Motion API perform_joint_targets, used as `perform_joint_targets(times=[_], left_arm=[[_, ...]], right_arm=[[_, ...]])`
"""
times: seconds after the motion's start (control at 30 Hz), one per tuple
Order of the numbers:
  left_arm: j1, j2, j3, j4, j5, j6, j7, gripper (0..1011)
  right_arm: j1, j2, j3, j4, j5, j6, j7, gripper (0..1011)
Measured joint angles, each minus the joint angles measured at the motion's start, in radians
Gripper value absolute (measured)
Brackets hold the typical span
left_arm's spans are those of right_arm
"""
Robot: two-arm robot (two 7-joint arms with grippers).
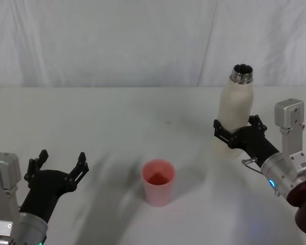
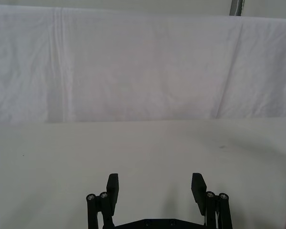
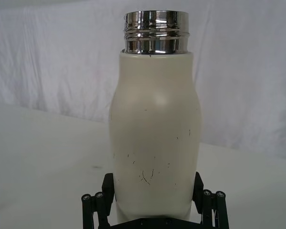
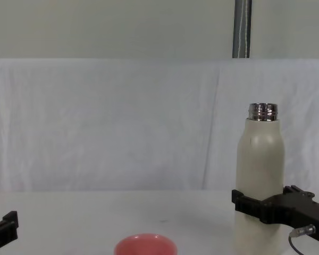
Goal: Grasp the thermos with one hand and pour water into the cup lid.
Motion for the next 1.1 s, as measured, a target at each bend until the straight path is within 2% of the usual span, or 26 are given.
perform_joint_targets(times=[0.33, 1.1], left_arm=[[0.000, 0.000, 0.000, 0.000, 0.000, 0.000, 0.000, 1001], [0.000, 0.000, 0.000, 0.000, 0.000, 0.000, 0.000, 1001]], right_arm=[[-0.015, 0.010, 0.001, -0.023, 0.008, 0.004, 0.011, 1000], [-0.096, 0.060, 0.015, -0.129, 0.039, 0.035, 0.021, 1000]])
